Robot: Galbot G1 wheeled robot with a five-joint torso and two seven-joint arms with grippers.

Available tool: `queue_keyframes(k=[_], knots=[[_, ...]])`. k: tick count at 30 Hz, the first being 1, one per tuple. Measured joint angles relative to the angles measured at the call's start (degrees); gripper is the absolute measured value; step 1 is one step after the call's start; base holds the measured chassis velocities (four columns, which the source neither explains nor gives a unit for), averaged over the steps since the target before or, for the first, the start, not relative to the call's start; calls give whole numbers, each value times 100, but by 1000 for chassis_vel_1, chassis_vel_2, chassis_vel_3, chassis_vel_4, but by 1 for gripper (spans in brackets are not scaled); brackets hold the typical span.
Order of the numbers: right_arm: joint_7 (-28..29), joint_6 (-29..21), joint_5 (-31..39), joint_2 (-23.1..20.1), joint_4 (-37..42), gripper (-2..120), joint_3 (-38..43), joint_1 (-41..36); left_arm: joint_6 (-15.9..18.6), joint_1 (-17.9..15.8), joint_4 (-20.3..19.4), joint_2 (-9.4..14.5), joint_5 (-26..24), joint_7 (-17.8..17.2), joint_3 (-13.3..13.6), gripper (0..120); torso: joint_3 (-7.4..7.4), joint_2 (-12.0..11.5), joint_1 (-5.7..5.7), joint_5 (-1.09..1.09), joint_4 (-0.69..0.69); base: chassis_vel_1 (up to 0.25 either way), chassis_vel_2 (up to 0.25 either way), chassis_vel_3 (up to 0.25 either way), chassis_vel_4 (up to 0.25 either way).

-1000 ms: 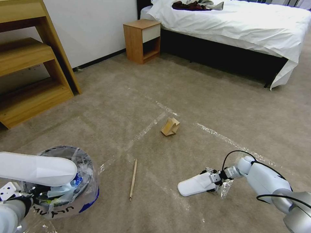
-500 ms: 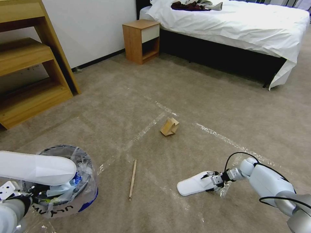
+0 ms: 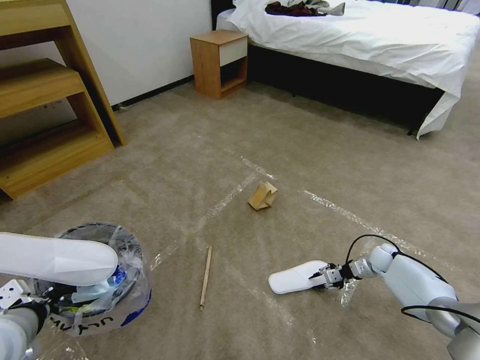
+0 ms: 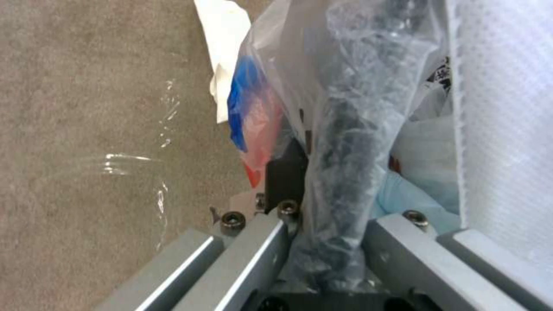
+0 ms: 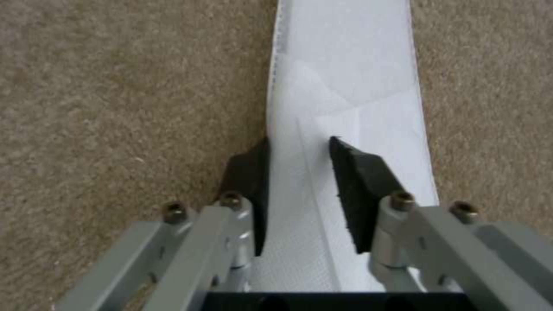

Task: Pick up the trash bin and place the garbage on the floor into it.

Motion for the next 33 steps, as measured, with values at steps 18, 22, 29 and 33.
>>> queue_keyframes(k=[18,22,29,33], knots=[[36,-5,1039,-173,397,0,384,-185,-4,40,-55,33,9,0,37,0,0,0,0,-1,-1,0,0,0,0],[71,-9,1316,-219,504,0,506,-202,-4,58,-88,12,10,0,43,0,0,0,0,-1,-1,0,0,0,0],[316,-25,2528,-405,1215,0,949,-490,-5,97,-156,-43,5,-1,75,0,0,0,0,0,-1,0,0,0,0],[595,-81,3387,-577,1949,0,1169,-717,-7,95,-188,-57,-20,0,93,0,0,0,0,0,-3,0,0,0,0]])
